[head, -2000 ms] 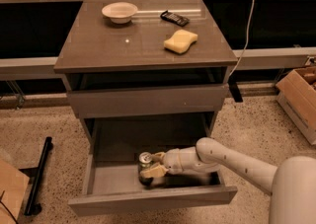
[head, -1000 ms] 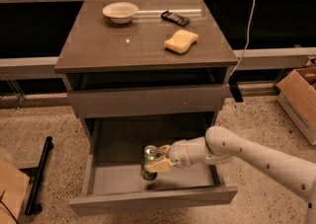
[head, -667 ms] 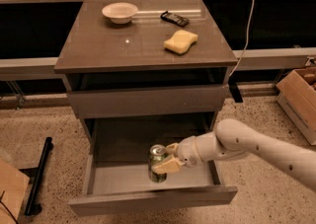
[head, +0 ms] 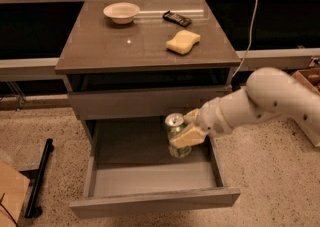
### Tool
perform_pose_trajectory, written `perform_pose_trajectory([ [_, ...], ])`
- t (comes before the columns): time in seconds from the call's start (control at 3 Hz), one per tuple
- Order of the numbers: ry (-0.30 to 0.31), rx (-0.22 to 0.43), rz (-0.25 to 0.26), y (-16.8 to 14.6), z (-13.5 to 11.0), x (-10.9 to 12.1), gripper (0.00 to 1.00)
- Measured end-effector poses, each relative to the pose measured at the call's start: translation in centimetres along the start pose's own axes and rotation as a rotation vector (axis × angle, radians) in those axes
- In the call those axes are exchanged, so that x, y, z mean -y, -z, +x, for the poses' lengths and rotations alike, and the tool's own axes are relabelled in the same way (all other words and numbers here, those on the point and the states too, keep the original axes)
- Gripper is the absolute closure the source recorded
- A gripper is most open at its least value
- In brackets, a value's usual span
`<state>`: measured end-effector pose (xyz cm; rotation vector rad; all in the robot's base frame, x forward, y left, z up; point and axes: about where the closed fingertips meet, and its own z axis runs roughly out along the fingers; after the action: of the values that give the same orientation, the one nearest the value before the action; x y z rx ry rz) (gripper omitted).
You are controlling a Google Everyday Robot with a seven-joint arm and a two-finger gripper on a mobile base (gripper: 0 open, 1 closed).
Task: Pick green can from middle drawer and place on counter
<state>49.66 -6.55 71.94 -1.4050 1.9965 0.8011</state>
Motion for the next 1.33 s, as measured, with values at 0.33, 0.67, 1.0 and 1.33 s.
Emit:
perform_pose_trajectory([
  [0.33,0.117,-0.075,0.100,6.8,-7.6,1.9,1.00],
  [0.67,0.262,-0.116,0.164,10.3,-15.1,3.6,1.00],
  [1.0,0.331,-0.079,0.210,12.4,-20.0,4.4,1.00],
  [1.33,0.320,-0.064,0.209,11.5,-19.3,5.1,1.00],
])
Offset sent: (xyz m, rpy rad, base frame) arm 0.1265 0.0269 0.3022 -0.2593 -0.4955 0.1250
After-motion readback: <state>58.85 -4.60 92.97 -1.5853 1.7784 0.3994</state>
